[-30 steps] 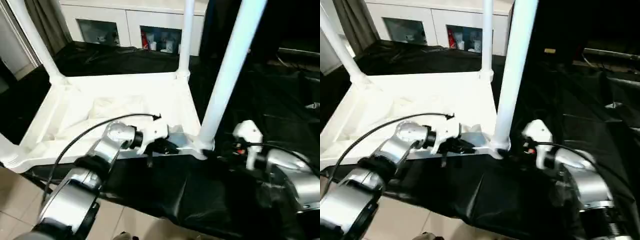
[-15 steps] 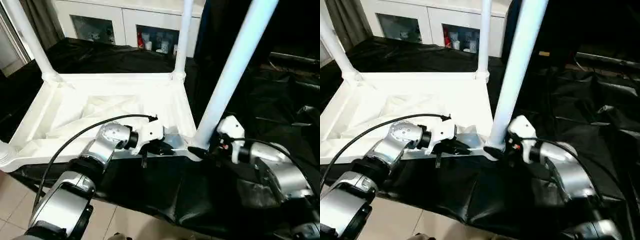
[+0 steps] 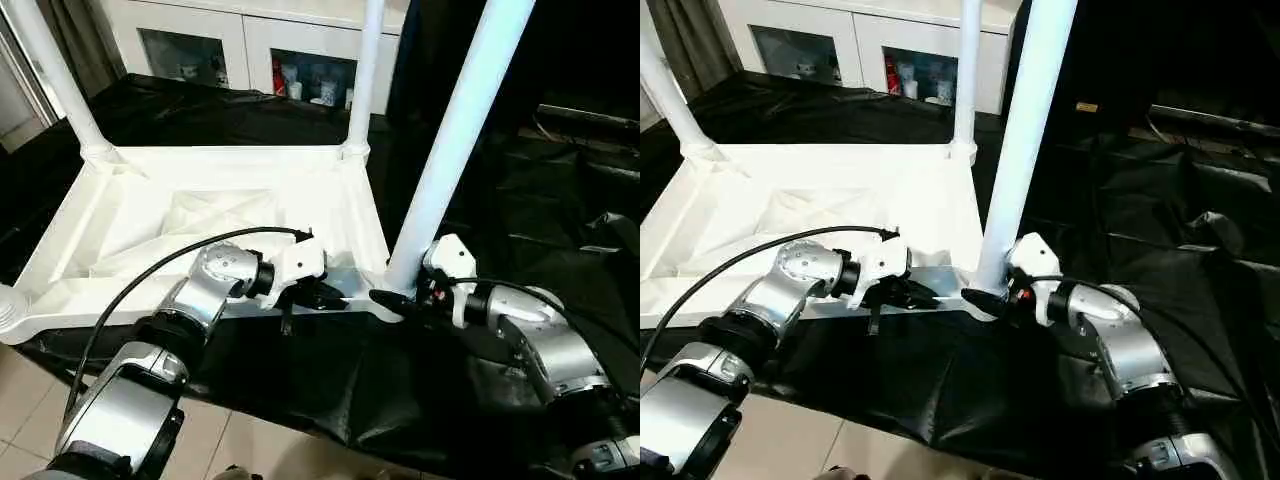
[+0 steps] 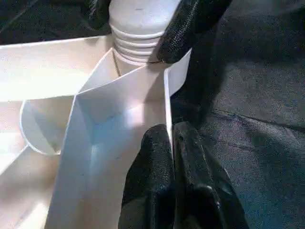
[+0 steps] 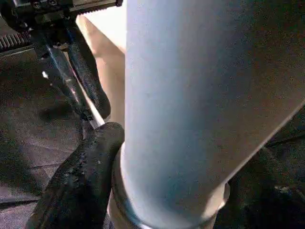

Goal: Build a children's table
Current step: Rotate leg to tighten

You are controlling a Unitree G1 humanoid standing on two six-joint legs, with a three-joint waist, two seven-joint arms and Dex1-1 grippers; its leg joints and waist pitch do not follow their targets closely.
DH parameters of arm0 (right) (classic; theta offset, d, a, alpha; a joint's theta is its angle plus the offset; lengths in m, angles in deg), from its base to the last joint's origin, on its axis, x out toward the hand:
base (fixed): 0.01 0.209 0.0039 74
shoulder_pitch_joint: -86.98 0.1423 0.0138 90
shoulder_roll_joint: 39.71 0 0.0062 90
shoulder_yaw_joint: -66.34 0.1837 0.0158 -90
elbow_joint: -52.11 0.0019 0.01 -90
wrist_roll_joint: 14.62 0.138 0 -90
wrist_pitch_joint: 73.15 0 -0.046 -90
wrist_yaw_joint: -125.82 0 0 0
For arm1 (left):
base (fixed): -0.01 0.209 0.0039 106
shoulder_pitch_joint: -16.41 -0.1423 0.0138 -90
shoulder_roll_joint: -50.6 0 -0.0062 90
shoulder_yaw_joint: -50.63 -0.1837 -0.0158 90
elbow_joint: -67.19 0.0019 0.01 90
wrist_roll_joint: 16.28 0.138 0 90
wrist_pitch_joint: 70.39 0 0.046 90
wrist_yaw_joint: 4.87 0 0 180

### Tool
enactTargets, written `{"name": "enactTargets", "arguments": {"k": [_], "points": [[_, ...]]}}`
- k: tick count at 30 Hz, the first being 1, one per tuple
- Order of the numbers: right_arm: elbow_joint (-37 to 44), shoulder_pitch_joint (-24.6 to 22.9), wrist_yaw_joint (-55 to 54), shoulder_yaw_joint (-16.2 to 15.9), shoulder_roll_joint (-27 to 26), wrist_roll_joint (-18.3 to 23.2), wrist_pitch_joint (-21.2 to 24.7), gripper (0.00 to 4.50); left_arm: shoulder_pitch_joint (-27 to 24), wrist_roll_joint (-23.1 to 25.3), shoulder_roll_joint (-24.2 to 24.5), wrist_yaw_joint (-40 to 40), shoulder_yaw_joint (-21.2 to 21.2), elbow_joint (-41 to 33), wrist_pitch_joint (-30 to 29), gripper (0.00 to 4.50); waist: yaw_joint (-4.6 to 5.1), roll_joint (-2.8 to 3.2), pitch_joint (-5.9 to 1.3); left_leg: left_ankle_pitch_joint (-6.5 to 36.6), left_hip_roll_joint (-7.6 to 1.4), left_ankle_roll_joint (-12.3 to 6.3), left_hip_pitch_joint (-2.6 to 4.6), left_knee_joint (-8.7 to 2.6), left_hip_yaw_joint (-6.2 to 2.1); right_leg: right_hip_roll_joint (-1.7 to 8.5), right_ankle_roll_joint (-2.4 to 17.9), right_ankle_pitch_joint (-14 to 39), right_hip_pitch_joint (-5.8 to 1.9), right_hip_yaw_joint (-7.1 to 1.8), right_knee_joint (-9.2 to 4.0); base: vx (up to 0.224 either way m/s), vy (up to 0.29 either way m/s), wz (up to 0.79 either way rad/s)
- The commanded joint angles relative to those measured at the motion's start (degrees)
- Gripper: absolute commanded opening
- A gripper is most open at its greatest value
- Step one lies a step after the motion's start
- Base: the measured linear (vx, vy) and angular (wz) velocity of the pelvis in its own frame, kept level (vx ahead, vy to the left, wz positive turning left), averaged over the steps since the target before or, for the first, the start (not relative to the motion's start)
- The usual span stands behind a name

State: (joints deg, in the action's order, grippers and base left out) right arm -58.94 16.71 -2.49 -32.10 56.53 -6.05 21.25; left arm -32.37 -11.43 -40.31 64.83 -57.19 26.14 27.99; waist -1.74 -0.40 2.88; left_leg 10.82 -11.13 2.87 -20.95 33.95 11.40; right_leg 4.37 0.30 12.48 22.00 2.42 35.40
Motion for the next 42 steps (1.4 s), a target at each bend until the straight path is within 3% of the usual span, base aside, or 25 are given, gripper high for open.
{"name": "enactTargets", "arguments": {"k": [1,3,4,7,8,12,13,15,17,18,19,21,23,24,27,28,31,32,33,34,36,38,39,40,42], "points": [[-1.0,-1.3,-5.4,1.3,-1.7,-1.0,1.5,2.77,-1.2,1.3,-0.5,-3.0,0.0,2.4,-3.3,0.00,-0.26,-0.66,-3.05,10.6,-2.34,-3.56,0.46,-3.99,-1.13,3.93,14.7,7.1,-2.17,-2.33,-4.45,0.000,0.000,0.00],[-1.1,-1.8,-8.2,2.2,-3.0,-0.8,2.4,2.73,-1.0,1.4,-1.5,-4.7,0.2,2.9,-3.9,0.00,-0.21,-0.77,-3.01,11.7,-2.29,-3.02,0.47,-4.11,-1.23,3.96,14.2,9.1,-2.24,-2.28,-4.66,0.000,0.000,0.00],[-1.0,-2.3,-10.9,3.1,-4.3,-0.5,3.4,2.73,-0.7,1.4,-2.6,-6.2,0.3,3.4,-4.4,0.00,-0.06,0.28,-2.97,12.7,-2.39,-2.08,0.82,-4.29,-1.17,3.83,14.0,9.8,-1.97,-2.38,-5.01,0.000,0.000,0.00],[0.6,-4.7,-22.0,5.8,-11.5,0.6,7.8,2.72,1.0,2.0,-8.2,-14.0,0.6,5.9,-5.8,0.00,0.12,0.21,-2.66,17.6,-2.12,-0.30,1.40,-4.56,-1.29,3.69,12.7,16.1,-1.45,-2.51,-5.72,0.000,0.000,0.00],[0.6,-4.8,-23.0,6.0,-12.2,0.7,8.2,2.72,1.2,2.1,-8.7,-14.8,0.6,6.1,-5.7,0.00,0.05,0.36,-2.60,19.5,-2.18,0.18,1.66,-4.76,-1.46,3.87,11.8,19.5,-1.26,-2.50,-6.13,0.000,0.000,0.00],[-0.6,-4.0,-31.9,6.1,-19.2,-0.4,9.1,2.70,1.8,1.9,-13.8,-18.7,0.1,5.6,-7.2,0.00,0.37,1.19,-2.31,24.7,-2.19,2.24,1.99,-5.37,-2.11,3.91,9.3,24.8,-0.86,-2.37,-6.85,0.000,0.000,0.00],[-0.9,-3.5,-33.0,6.0,-20.2,-0.6,9.2,2.69,1.8,1.8,-14.6,-18.6,0.1,5.4,-7.3,0.00,0.60,0.78,-2.27,26.1,-2.06,2.33,2.08,-5.37,-2.16,3.89,8.6,26.3,-0.76,-2.31,-7.09,0.000,0.000,0.00],[-1.2,-2.8,-33.9,5.5,-21.3,-1.5,9.3,2.69,1.8,2.4,-15.5,-18.8,-0.3,5.6,-7.4,0.00,0.63,0.85,-2.44,25.7,-2.05,2.03,2.00,-5.49,-2.28,4.05,8.0,26.6,-0.95,-2.27,-7.29,0.000,0.000,0.00],[-1.7,-1.8,-33.6,4.8,-21.5,-2.4,9.0,2.69,1.9,3.5,-15.3,-19.0,-0.9,5.8,-6.8,0.00,0.57,0.35,-2.54,23.2,-2.16,1.32,1.52,-5.78,-2.22,4.01,8.1,23.6,-1.20,-2.30,-7.16,0.000,0.000,0.00],[-1.7,-1.6,-33.3,4.8,-21.6,-2.3,8.9,2.69,1.9,3.5,-15.1,-18.9,-0.8,5.9,-6.7,0.00,0.44,0.58,-2.46,23.5,-2.14,1.17,1.78,-5.72,-2.14,4.04,8.3,23.6,-0.98,-2.35,-7.24,0.000,0.000,0.00],[-1.8,-1.3,-32.7,4.8,-21.6,-1.9,8.7,2.69,1.9,3.6,-14.5,-18.6,-0.7,5.9,-6.5,0.00,0.40,0.27,-2.46,23.6,-2.12,1.02,1.77,-5.67,-2.04,4.09,8.3,23.7,-0.94,-2.40,-7.31,0.000,0.000,0.00],[-2.1,-0.7,-31.8,5.0,-21.6,-1.6,8.2,3.25,2.0,3.7,-13.6,-17.9,-0.7,6.0,-6.4,0.00,0.31,0.46,-2.44,23.3,-2.18,0.94,1.69,-5.75,-2.09,4.18,8.4,23.5,-0.99,-2.46,-7.26,0.000,0.000,0.00],[-2.0,-0.2,-29.6,4.8,-20.5,-1.3,8.0,3.45,1.8,3.8,-12.0,-15.9,-0.9,5.7,-6.1,0.00,0.27,-0.05,-2.45,23.3,-2.13,0.45,1.55,-5.74,-2.10,4.29,8.1,24.3,-1.06,-2.47,-7.27,0.000,0.000,0.00],[-1.4,0.2,-26.9,4.7,-19.1,-0.9,8.3,3.59,1.6,3.9,-10.6,-14.1,-1.0,5.5,-5.8,0.00,0.33,0.16,-2.48,22.7,-2.15,0.33,1.30,-5.84,-2.19,4.37,8.1,24.2,-1.25,-2.46,-7.19,0.000,0.000,0.00],[0.7,0.2,-19.3,4.1,-15.1,0.8,9.3,3.74,1.2,3.4,-7.5,-9.3,-1.0,4.7,-5.3,0.00,0.27,-0.18,-2.75,19.0,-2.18,-0.68,0.62,-5.84,-2.19,4.37,8.3,20.1,-1.97,-2.42,-6.73,0.000,0.000,0.00],[2.6,-0.4,-12.5,3.3,-11.0,2.0,10.0,3.74,0.7,2.8,-5.4,-5.2,-0.9,3.9,-4.8,0.00,0.11,-0.31,-2.90,16.9,-2.22,-1.62,0.63,-5.55,-1.94,4.24,9.5,16.6,-2.22,-2.41,-6.43,0.000,0.000,0.00],[4.5,-1.1,-6.0,2.3,-7.1,3.0,10.0,3.74,0.4,2.3,-3.8,-1.9,-0.8,3.3,-4.2,0.00,-0.29,-0.06,-3.30,13.3,-2.27,-3.14,0.84,-4.85,-1.34,4.16,12.3,9.1,-2.00,-2.53,-5.77,0.019,-0.010,0.01],[5.6,-1.7,-2.2,1.6,-4.6,3.5,9.6,3.74,0.2,1.9,-2.8,0.1,-0.7,3.0,-3.8,0.00,-0.61,-0.32,-3.40,11.0,-2.24,-3.79,0.69,-4.61,-1.26,4.13,13.5,5.3,-2.47,-2.44,-5.32,0.056,-0.029,0.02],[6.0,-1.8,-0.4,1.5,-3.4,3.7,9.5,3.74,0.1,1.5,-2.3,1.4,-0.7,2.8,-4.0,0.00,-0.68,-0.26,-3.46,9.8,-2.18,-4.31,0.56,-4.49,-1.15,4.10,14.1,3.2,-2.47,-2.44,-4.99,0.061,-0.024,0.00],[6.2,-1.9,1.2,1.4,-2.5,3.9,9.4,3.74,-0.1,1.0,-1.8,3.0,-0.6,2.3,-4.3,0.00,-1.02,0.01,-3.69,6.6,-2.23,-5.61,0.63,-4.23,-1.02,4.00,15.9,-3.0,-2.56,-2.32,-4.23,0.059,-0.019,-0.01],[6.3,-2.0,4.3,1.3,-0.8,4.2,9.2,3.74,-0.4,0.1,-0.6,6.2,-0.6,1.3,-5.3,0.00,-1.47,0.29,-3.78,5.5,-2.37,-6.19,0.78,-4.05,-0.87,3.78,17.2,-6.9,-2.59,-2.11,-3.80,0.030,-0.009,0.00],[6.3,-2.0,6.5,0.8,0.3,4.2,8.9,3.74,-0.7,-0.8,0.1,8.7,-0.5,0.6,-5.6,0.00,-1.85,0.43,-3.91,4.4,-2.46,-6.73,0.78,-3.90,-0.78,3.70,17.9,-9.4,-2.66,-1.99,-3.42,0.000,0.000,0.00],[6.3,-1.9,7.3,0.5,1.0,4.0,8.8,3.74,-0.8,-1.3,0.4,9.9,-0.5,0.3,-6.0,0.00,-1.97,0.98,-3.88,4.5,-2.51,-6.64,0.84,-3.88,-0.84,3.74,18.1,-9.5,-2.60,-1.95,-3.38,0.000,0.000,0.00],[6.3,-1.8,8.0,0.2,1.5,4.1,8.8,3.74,-0.9,-1.5,0.6,10.7,-0.6,0.2,-6.2,0.00,-2.02,0.49,-3.81,5.6,-2.50,-6.36,0.85,-3.94,-0.75,3.71,18.4,-8.4,-2.74,-1.91,-3.50,0.000,0.000,0.00],[6.4,-1.8,9.0,-0.1,2.2,4.3,9.1,3.74,-1.0,-2.0,0.7,11.8,-0.6,-0.1,-6.2,0.00,-2.18,0.92,-3.74,6.6,-2.58,-5.97,1.01,-4.02,-0.76,3.82,18.4,-6.5,-2.57,-1.92,-3.66,0.000,0.000,0.00]]}}
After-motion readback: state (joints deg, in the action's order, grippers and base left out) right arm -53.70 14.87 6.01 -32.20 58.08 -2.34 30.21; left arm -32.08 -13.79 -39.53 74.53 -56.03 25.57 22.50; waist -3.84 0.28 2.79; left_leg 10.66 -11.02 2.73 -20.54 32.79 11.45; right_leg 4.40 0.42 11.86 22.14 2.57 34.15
